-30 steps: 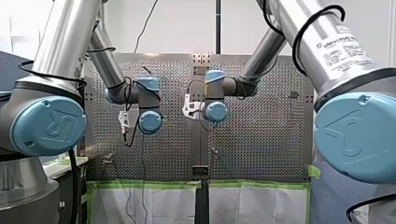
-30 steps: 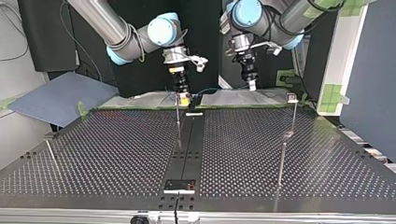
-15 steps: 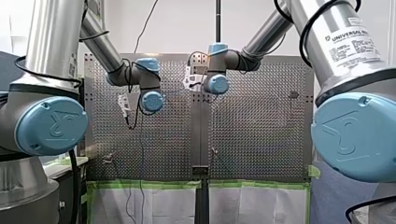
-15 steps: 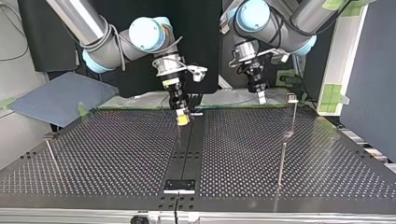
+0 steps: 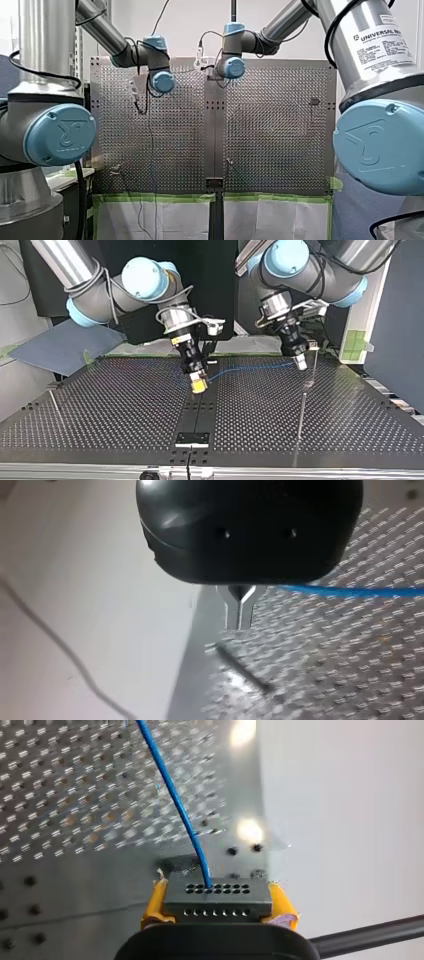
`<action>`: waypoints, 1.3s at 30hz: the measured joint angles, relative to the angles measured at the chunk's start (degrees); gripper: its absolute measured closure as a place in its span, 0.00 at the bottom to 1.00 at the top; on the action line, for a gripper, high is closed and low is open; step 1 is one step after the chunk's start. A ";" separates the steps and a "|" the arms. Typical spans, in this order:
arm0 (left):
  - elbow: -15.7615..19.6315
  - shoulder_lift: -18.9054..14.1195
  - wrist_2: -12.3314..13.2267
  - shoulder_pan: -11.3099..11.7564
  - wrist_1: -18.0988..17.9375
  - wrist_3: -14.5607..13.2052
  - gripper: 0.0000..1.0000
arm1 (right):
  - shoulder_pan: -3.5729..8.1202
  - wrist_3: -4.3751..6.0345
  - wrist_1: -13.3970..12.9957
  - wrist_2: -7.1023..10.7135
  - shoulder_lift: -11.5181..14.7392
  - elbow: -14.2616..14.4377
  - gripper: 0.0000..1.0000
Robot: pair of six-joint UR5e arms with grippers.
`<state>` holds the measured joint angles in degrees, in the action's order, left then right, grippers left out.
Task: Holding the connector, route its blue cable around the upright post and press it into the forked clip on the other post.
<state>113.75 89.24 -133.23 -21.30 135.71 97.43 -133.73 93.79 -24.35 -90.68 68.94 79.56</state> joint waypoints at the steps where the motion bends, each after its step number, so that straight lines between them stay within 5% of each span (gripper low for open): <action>1: -0.45 -0.44 -0.19 0.17 0.44 0.01 1.00 | 0.00 0.00 0.09 0.31 0.00 -0.55 1.00; 10: -5.73 -5.72 -0.15 2.24 5.73 -0.31 1.00 | -0.06 0.01 0.34 2.48 -0.13 -2.32 1.00; 18: -9.86 -9.24 3.04 5.65 9.87 1.60 1.00 | -0.02 0.13 0.42 3.56 -0.41 -3.53 1.00; 26: -13.43 -6.99 6.98 9.59 13.83 4.53 1.00 | -0.39 0.26 2.28 3.75 -2.46 -5.68 1.00; 39: -14.50 -0.77 13.50 16.12 18.98 7.33 1.00 | 0.21 0.95 4.98 3.66 -8.56 -11.80 1.00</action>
<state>99.26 88.48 -119.73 -5.18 154.69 104.76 -133.52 94.74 -19.37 -87.02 60.38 67.76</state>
